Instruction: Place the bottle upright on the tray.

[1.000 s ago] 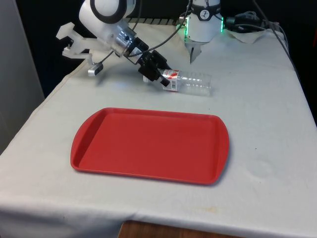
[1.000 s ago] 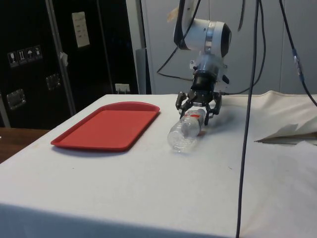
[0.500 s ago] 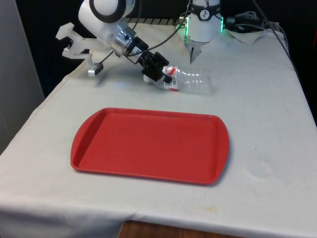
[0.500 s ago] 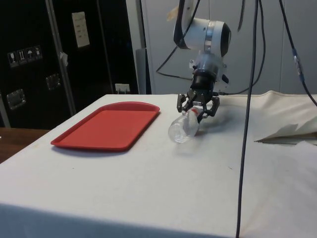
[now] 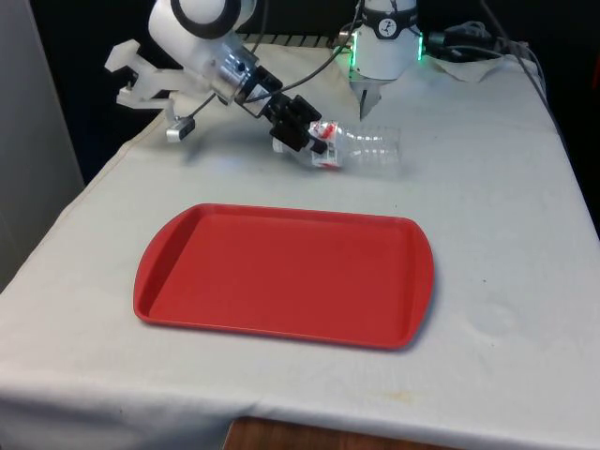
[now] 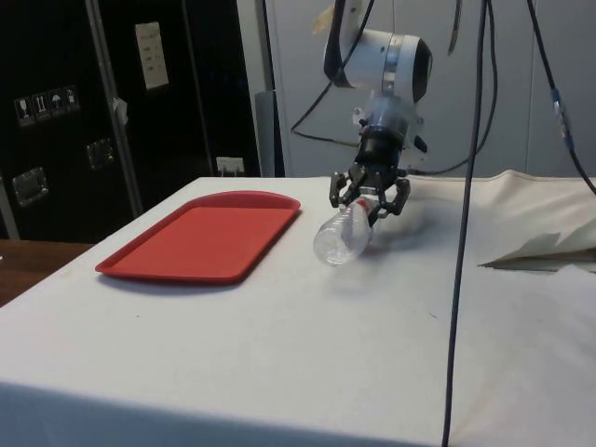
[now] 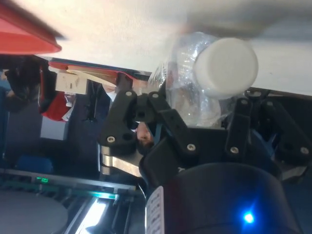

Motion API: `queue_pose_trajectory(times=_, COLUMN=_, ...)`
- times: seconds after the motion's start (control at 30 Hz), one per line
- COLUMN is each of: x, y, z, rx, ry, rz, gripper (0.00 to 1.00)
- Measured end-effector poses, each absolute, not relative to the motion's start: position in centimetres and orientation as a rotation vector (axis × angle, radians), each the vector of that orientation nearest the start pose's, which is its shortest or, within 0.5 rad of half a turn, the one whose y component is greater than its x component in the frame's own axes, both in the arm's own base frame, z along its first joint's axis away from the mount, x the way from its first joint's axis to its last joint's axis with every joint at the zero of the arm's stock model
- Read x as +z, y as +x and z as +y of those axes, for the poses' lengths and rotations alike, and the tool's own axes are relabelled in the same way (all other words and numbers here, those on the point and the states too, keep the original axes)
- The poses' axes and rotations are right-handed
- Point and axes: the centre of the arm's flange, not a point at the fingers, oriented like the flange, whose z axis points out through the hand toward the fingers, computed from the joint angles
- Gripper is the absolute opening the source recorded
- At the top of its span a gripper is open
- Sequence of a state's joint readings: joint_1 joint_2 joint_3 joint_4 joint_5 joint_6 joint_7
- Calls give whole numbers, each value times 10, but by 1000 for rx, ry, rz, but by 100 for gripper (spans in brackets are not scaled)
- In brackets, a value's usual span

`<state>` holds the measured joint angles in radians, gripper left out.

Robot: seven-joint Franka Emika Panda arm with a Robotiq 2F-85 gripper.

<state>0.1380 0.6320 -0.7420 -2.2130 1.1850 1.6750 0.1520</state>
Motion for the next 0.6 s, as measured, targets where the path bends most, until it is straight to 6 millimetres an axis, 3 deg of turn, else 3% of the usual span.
queue_pose_trajectory(times=0.6, x=172, y=420, z=-203, rx=706, ry=-1654, rz=1653, gripper=34)
